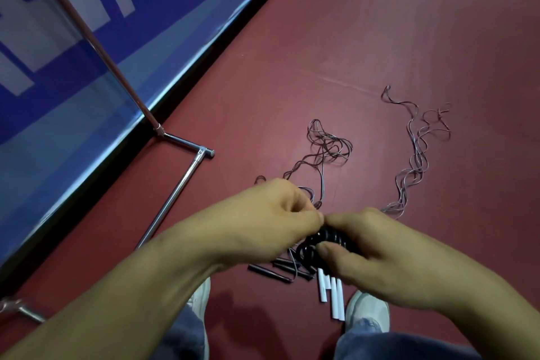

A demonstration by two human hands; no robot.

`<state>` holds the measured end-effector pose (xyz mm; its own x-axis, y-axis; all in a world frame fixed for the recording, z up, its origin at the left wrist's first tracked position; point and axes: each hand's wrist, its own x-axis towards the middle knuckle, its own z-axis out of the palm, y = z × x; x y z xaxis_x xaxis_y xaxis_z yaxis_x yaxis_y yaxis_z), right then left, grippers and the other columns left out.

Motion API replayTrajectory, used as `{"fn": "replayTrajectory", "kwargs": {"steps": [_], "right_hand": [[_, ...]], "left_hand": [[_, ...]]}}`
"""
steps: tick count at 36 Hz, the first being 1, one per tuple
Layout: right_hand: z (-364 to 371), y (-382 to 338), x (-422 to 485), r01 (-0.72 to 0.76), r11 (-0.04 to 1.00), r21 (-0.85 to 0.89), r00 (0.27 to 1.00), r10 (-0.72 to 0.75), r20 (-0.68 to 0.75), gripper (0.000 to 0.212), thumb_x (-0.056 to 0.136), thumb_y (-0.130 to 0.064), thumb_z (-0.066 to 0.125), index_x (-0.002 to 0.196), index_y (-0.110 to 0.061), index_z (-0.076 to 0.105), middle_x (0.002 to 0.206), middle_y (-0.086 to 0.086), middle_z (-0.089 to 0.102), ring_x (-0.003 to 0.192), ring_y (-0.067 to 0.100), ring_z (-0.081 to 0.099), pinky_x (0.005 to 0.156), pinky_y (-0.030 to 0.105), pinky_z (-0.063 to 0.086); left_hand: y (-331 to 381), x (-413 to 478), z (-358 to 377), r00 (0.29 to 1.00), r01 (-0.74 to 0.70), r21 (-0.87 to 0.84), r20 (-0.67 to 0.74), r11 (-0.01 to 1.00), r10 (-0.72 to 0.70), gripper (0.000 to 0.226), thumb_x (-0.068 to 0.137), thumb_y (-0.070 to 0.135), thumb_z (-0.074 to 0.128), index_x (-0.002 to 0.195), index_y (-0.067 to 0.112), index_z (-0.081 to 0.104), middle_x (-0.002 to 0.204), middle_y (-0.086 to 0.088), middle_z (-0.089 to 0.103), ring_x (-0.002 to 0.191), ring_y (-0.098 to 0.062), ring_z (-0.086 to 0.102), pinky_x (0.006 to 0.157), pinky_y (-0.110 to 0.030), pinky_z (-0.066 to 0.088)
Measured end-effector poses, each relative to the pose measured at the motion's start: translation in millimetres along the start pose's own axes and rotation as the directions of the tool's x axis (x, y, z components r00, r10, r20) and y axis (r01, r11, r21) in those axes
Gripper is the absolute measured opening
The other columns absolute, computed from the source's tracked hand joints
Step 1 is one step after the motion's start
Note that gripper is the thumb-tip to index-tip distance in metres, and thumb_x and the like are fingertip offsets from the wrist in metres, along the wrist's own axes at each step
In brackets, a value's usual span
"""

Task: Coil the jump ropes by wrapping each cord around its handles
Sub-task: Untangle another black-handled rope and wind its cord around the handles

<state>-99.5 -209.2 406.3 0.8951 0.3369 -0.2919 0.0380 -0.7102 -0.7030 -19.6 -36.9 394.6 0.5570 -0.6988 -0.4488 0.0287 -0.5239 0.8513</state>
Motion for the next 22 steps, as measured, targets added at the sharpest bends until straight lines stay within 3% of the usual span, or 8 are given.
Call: {"fn": "replayTrajectory", "kwargs": {"steps": [3, 6, 8, 10, 15, 19, 22], "right_hand": [[-3.9, 7.5, 2.0, 0.005, 0.994, 0.107, 1.000, -0.002, -0.025, 0.030, 0.089, -0.046, 0.046, 0.081, -0.018, 0.054, 0.065, 0.005, 0.049, 0.057, 0.006, 0.039, 0.055, 0.039, 0.041], [2.0, 8.5, 4.9, 0.017, 0.984, 0.179, 0.999, -0.010, -0.041, 0.027, 0.093, -0.039, 0.047, 0.081, -0.016, 0.053, 0.062, -0.005, 0.046, 0.056, 0.005, 0.039, 0.054, 0.038, 0.041], [4.3, 8.6, 7.5, 0.026, 0.975, 0.222, 0.998, -0.013, -0.062, 0.026, 0.094, -0.036, 0.047, 0.081, -0.014, 0.053, 0.061, -0.005, 0.047, 0.054, 0.007, 0.043, 0.053, 0.037, 0.041], [4.1, 9.6, 10.3, 0.045, 0.961, 0.274, 0.995, -0.019, -0.095, 0.025, 0.095, -0.034, 0.048, 0.080, -0.014, 0.054, 0.059, -0.005, 0.049, 0.054, 0.008, 0.045, 0.052, 0.036, 0.040], [11.6, 11.4, 15.4, 0.050, 0.914, 0.402, 0.991, 0.005, -0.136, 0.021, 0.096, -0.034, 0.046, 0.083, -0.020, 0.053, 0.062, -0.005, 0.052, 0.054, 0.009, 0.045, 0.054, 0.030, 0.040], [17.4, 8.4, 14.9, 0.052, 0.789, 0.613, 0.992, 0.031, -0.124, 0.030, 0.095, -0.038, 0.049, 0.079, -0.012, 0.052, 0.059, 0.003, 0.056, 0.048, 0.019, 0.050, 0.049, 0.028, 0.041], [17.1, 3.2, 13.5, 0.049, 0.676, 0.735, 0.994, 0.038, -0.102, 0.038, 0.087, -0.047, 0.050, 0.080, -0.010, 0.051, 0.058, 0.011, 0.057, 0.046, 0.023, 0.051, 0.048, 0.025, 0.041]], "left_hand": [[-1.3, -1.3, 10.3, 0.998, -0.039, -0.041, -0.050, 0.998, 0.037, 0.032, 0.094, 0.046, 0.044, 0.079, 0.021, 0.058, 0.067, 0.009, 0.050, 0.064, -0.014, 0.043, 0.065, -0.041, 0.042], [0.1, -1.3, 15.6, 0.987, -0.088, -0.222, -0.150, 0.971, 0.055, 0.034, 0.103, 0.032, 0.043, 0.074, 0.019, 0.054, 0.060, 0.012, 0.045, 0.055, -0.008, 0.039, 0.057, -0.030, 0.037], [3.9, -1.0, 15.8, 0.978, -0.132, -0.396, -0.203, 0.909, 0.053, 0.033, 0.103, 0.023, 0.045, 0.072, 0.016, 0.053, 0.058, 0.006, 0.042, 0.052, -0.008, 0.035, 0.054, -0.024, 0.033], [8.1, 0.5, 16.3, 0.963, -0.191, -0.556, -0.264, 0.809, 0.047, 0.023, 0.097, 0.023, 0.049, 0.077, 0.014, 0.057, 0.070, -0.009, 0.041, 0.064, -0.014, 0.037, 0.060, -0.028, 0.033], [16.5, 4.0, 17.1, 0.936, -0.250, -0.702, -0.351, 0.667, -0.019, 0.024, 0.107, 0.009, 0.039, 0.086, 0.005, 0.050, 0.086, -0.011, 0.040, 0.077, -0.025, 0.032, 0.063, -0.029, 0.037], [23.1, 1.0, 7.4, 0.932, -0.315, -0.791, -0.363, 0.524, 0.013, 0.020, 0.105, 0.009, 0.042, 0.089, 0.003, 0.053, 0.086, -0.015, 0.049, 0.078, -0.022, 0.045, 0.063, -0.024, 0.047], [28.6, -3.1, 1.1, 0.925, -0.362, -0.800, -0.372, 0.479, 0.077, 0.016, 0.102, 0.012, 0.044, 0.095, 0.002, 0.054, 0.087, -0.013, 0.049, 0.075, -0.019, 0.044, 0.061, -0.025, 0.043]]}}
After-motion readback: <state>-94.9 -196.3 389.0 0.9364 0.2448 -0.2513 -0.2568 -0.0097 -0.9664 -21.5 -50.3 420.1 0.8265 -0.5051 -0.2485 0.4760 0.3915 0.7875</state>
